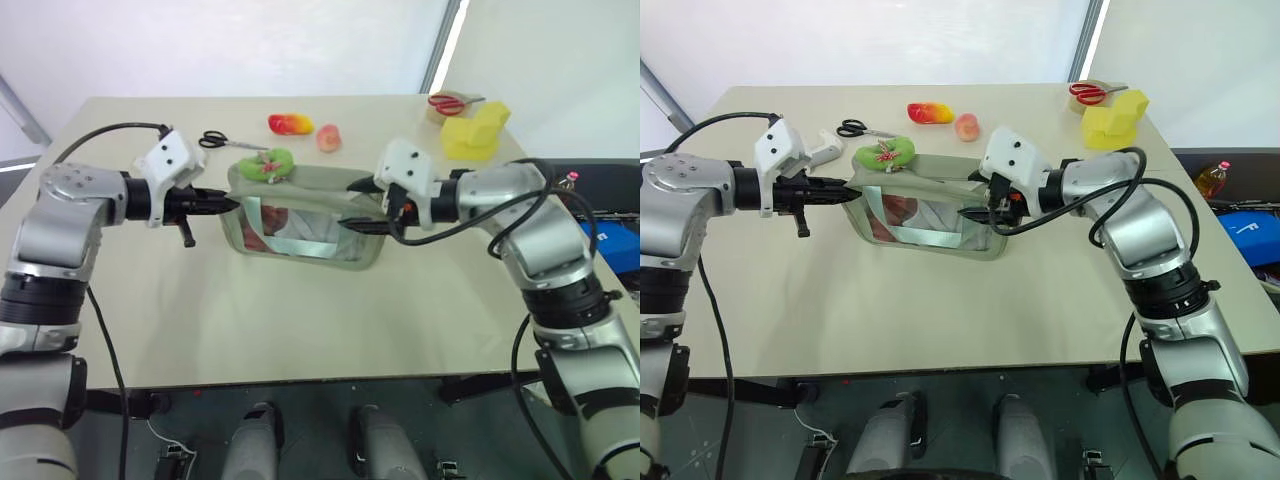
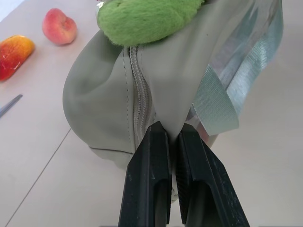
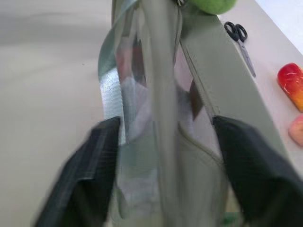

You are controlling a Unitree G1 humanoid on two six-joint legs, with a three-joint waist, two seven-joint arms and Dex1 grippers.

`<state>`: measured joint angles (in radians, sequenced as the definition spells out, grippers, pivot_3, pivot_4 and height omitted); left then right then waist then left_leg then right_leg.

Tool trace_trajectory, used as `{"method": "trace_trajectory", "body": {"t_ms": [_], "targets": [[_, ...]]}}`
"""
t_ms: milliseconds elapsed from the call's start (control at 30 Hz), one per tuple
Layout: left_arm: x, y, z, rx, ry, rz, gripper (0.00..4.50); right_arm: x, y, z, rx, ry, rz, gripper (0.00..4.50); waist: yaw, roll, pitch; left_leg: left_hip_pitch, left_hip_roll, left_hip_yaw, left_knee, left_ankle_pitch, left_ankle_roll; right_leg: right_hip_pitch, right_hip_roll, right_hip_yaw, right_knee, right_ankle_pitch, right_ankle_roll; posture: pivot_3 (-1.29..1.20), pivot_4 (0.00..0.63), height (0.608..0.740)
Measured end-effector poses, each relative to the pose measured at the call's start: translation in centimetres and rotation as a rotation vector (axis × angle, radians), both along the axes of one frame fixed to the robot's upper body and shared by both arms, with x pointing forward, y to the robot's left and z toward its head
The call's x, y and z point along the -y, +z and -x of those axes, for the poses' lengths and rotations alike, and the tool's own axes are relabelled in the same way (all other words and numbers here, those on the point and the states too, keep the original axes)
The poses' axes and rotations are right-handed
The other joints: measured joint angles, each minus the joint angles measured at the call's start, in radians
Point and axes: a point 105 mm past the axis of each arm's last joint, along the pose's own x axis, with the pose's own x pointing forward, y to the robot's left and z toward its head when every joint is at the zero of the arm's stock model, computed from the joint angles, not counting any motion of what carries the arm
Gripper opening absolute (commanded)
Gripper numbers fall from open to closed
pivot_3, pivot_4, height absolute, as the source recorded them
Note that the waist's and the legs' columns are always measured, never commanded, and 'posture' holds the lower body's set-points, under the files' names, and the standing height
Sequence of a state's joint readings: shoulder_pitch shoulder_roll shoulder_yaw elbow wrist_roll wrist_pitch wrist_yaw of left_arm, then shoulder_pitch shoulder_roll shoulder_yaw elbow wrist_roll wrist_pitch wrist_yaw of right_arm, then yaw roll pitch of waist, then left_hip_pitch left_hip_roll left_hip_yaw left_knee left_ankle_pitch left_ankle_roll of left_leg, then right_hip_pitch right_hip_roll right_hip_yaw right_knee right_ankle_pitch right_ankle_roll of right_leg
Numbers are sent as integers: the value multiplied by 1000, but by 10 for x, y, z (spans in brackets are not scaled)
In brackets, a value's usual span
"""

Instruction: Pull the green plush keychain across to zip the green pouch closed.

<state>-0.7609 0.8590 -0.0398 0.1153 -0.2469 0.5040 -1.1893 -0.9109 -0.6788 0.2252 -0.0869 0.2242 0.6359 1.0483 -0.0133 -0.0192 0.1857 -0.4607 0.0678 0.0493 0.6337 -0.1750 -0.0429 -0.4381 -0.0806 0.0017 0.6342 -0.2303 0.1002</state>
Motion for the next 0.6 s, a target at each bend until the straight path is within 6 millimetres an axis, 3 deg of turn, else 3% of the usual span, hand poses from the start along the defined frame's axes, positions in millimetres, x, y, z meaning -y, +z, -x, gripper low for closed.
{"method": "trace_trajectory", "body": {"t_ms": [167,267,400,600], "targets": [[-1,0,3,3,3,3,0,-15,61,-6,-58,44,-208,4491,-2,0,0,1,0,0,-1,0,0,-1,0,0,1,0,0,0,150,740],[0,0,3,4,-2,3,0,-33,82,-14,-142,42,-362,4491,-2,0,0,1,0,0,-1,0,0,-1,0,0,1,0,0,0,150,740],[2,0,4,7,-6,3,0,-58,67,-36,-308,-37,-450,4491,-1,0,0,0,0,0,-1,0,0,0,0,0,1,0,0,0,150,740],[2,0,4,13,-5,3,0,-69,43,-58,-410,-146,-429,4491,0,0,0,-1,0,0,-2,0,0,-1,0,0,0,2,3,0,150,740]]}}
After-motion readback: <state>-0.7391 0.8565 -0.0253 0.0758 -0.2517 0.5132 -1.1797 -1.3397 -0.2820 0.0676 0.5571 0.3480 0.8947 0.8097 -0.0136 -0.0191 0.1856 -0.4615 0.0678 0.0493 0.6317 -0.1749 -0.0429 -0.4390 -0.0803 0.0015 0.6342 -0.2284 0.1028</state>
